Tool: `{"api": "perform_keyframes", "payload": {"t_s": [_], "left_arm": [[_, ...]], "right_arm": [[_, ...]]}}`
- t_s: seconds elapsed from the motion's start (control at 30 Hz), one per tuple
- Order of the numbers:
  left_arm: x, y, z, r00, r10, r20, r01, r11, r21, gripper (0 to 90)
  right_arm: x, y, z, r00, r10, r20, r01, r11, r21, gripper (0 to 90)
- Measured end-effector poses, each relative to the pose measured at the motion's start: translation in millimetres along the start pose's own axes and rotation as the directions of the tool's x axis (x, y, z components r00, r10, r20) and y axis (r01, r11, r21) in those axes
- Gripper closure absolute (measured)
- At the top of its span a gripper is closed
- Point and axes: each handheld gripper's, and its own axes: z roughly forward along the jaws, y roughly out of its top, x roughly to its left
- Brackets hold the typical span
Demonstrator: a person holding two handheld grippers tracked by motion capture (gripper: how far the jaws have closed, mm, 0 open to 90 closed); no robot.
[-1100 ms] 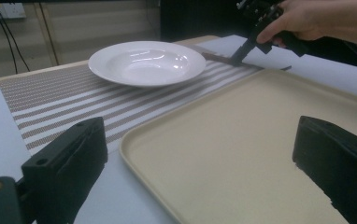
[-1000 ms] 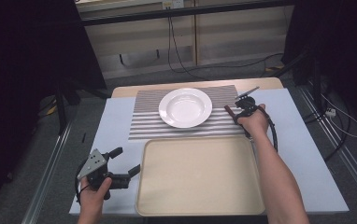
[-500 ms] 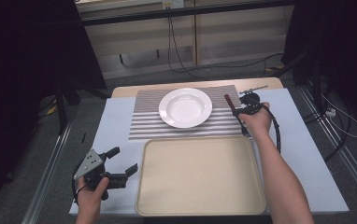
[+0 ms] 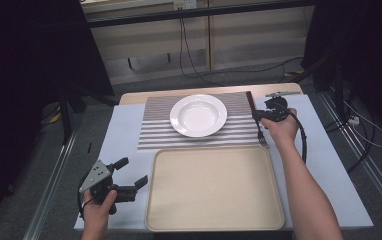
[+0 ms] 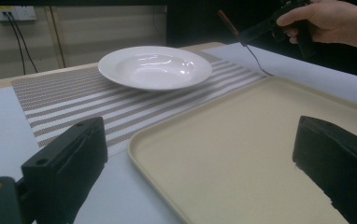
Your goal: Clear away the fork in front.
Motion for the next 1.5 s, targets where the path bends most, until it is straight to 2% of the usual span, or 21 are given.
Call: {"api": "perform_keyframes", "payload": {"t_s": [0.17, 0.43, 0.77, 0.9, 1.03, 1.17, 1.33, 1.43, 1.47, 1.5], "left_arm": [[-0.6, -0.3, 0.6, 1.0000, 0.001, 0.000, -0.001, 1.0000, 0.005, 3.6], [-1.5, -0.4, 1.5, 1.0000, 0.003, 0.002, -0.003, 1.0000, 0.005, 3.6], [-2.2, -0.6, 2.2, 1.0000, 0.004, 0.006, -0.004, 0.9999, 0.009, 3.5], [-1.5, -0.9, 2.5, 1.0000, 0.005, 0.007, -0.005, 0.9999, 0.012, 3.6], [-1.5, -1.0, 2.7, 0.9999, 0.008, 0.007, -0.008, 0.9999, 0.015, 3.6], [-0.4, -1.7, 2.2, 1.0000, 0.005, 0.005, -0.005, 0.9998, 0.019, 3.5], [2.7, -2.3, 0.8, 1.0000, 0.000, 0.001, 0.000, 0.9998, 0.018, 3.5], [3.4, -2.0, 0.6, 1.0000, 0.002, -0.002, -0.002, 0.9998, 0.019, 3.6], [3.2, -1.9, 0.6, 1.0000, 0.003, -0.001, -0.003, 0.9998, 0.019, 3.6], [3.3, -1.8, 0.6, 1.0000, 0.006, -0.001, -0.006, 0.9998, 0.019, 3.6]], "right_arm": [[0.0, 0.3, -4.2, 1.0000, 0.000, -0.006, 0.000, 1.000, -0.026, 77.9], [-4.7, -1.9, -10.8, 0.9991, 0.035, -0.023, -0.037, 0.997, -0.073, 77.9], [-5.3, -5.2, -6.0, 0.9987, 0.039, -0.033, -0.041, 0.997, -0.059, 77.9], [-1.5, -5.6, 4.1, 0.9994, 0.014, -0.032, -0.014, 1.000, -0.019, 77.8], [2.6, -4.5, 20.7, 0.9994, -0.019, -0.029, 0.021, 0.998, 0.063, 77.7], [6.3, -6.6, 37.8, 0.9985, -0.048, -0.027, 0.052, 0.989, 0.138, 77.6], [17.5, -7.4, 51.4, 0.9880, -0.154, -0.014, 0.153, 0.965, 0.211, 77.3], [20.4, -11.6, 58.5, 0.9832, -0.181, -0.023, 0.181, 0.950, 0.254, 77.3], [20.1, -11.6, 58.8, 0.9853, -0.170, -0.015, 0.169, 0.955, 0.244, 77.2], [19.7, -11.7, 59.3, 0.9848, -0.173, -0.014, 0.172, 0.955, 0.242, 77.1]]}}
